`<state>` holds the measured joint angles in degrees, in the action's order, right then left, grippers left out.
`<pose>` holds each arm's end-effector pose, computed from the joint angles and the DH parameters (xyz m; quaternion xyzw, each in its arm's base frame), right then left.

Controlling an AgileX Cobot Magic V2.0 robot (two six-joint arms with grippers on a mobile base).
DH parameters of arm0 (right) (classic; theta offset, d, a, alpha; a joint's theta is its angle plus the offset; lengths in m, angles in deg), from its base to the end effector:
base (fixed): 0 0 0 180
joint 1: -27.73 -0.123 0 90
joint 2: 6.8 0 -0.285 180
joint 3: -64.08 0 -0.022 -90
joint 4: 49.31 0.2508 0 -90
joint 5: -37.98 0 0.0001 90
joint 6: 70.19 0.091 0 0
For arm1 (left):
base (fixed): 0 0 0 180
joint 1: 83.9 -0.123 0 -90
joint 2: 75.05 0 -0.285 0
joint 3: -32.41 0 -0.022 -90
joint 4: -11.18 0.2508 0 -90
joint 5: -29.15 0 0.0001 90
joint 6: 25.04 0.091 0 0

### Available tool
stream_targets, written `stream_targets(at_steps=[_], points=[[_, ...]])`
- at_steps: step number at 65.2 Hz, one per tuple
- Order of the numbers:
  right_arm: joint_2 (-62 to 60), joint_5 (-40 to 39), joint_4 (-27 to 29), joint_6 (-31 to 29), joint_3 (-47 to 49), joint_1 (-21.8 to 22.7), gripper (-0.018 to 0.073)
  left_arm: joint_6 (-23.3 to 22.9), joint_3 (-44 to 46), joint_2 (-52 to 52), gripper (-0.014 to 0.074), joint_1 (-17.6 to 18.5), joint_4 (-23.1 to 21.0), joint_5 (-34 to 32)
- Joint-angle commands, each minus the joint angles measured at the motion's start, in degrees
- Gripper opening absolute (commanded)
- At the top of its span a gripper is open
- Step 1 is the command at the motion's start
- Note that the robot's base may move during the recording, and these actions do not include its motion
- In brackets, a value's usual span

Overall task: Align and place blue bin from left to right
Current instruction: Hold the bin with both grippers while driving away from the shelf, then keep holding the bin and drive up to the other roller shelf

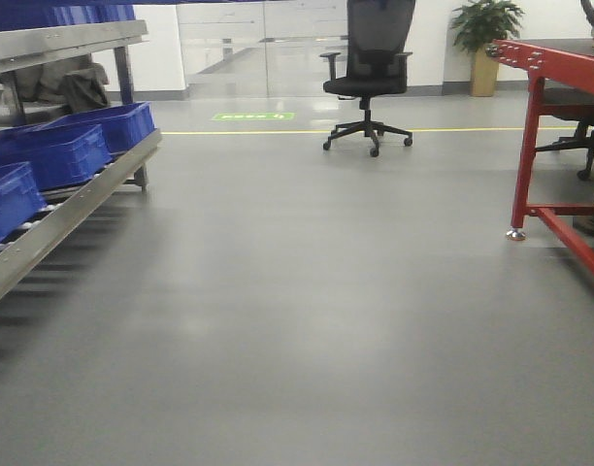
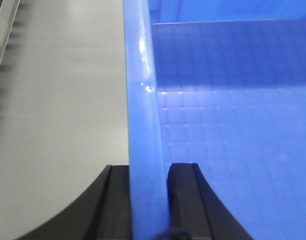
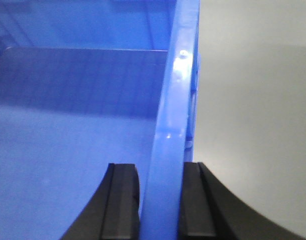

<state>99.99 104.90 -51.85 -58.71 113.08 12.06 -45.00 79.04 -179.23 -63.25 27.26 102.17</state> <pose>0.3452 0.0930 0.4963 -0.0306 0.8851 0.0874 0.4561 0.3237 -0.0962 0.4961 -0.0134 0.8996 -0.0137 0.4364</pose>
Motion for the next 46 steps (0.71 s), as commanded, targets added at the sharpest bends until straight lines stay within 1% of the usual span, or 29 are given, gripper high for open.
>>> stream_targets(at_steps=[1,46], points=[[-1.4,-6.5,-1.4,-1.5,1.2,0.0,-0.008,0.4,0.9,1.2,-0.0009,0.1,1.2,-3.5],[-1.4,-7.0,-1.4,-1.5,1.2,0.0,-0.008,0.4,0.9,1.2,-0.0009,0.1,1.2,-3.6]])
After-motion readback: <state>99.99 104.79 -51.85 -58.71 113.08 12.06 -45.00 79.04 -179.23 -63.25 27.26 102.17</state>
